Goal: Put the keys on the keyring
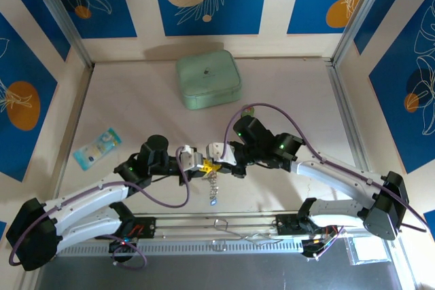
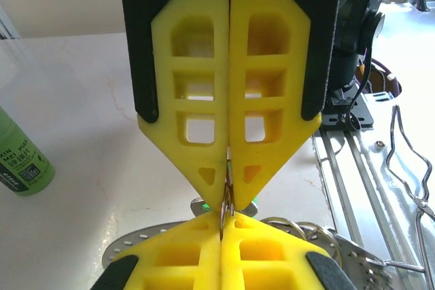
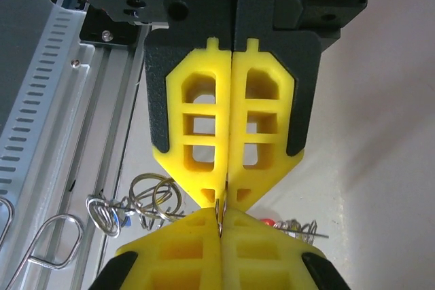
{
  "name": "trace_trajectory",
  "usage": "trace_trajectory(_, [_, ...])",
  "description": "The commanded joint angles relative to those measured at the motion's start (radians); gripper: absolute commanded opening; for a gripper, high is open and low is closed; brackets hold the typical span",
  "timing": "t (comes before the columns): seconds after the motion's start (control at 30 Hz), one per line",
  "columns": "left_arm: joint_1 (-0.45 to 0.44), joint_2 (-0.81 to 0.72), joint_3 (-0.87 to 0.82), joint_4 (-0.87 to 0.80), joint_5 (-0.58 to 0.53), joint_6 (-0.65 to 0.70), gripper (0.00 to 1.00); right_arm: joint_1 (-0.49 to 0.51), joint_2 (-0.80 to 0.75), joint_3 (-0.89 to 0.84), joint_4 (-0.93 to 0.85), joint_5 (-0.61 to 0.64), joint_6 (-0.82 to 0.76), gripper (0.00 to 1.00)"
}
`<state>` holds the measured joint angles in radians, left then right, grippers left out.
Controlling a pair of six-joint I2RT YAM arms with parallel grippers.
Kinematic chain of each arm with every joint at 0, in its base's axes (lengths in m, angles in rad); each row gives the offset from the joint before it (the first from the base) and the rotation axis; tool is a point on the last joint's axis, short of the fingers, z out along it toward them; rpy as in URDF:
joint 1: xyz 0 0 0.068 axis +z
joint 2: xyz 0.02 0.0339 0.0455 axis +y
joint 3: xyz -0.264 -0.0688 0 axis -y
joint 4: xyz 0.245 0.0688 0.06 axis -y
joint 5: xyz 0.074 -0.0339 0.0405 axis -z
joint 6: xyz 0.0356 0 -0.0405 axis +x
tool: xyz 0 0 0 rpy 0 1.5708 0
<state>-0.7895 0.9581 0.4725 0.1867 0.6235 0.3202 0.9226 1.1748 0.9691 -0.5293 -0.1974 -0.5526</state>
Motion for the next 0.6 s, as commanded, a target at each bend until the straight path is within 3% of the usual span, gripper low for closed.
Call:
trace_trajectory(0.0, [-0.01, -0.029, -0.006, 0.106, 0.006, -0.011, 0.0, 0.0, -0.034, -0.004, 0.069, -0.036, 0.047, 0.27])
trace_trajectory(0.03, [-0.01, -0.035, -0.021, 0.141, 0.003, -0.025, 0.0, -0.016, -0.051, -0.022, 0.078, -0.05, 0.065, 0.35])
trace_trajectory(0.13, [-0.011, -0.04, -0.063, 0.24, -0.01, -0.059, 0.0, -0.052, -0.107, -0.072, 0.093, -0.094, 0.125, 0.41])
trace_trajectory(0.57, [-0.011, -0.044, -0.087, 0.291, -0.046, -0.054, 0.0, -0.111, -0.295, -0.211, 0.115, -0.09, 0.382, 0.43])
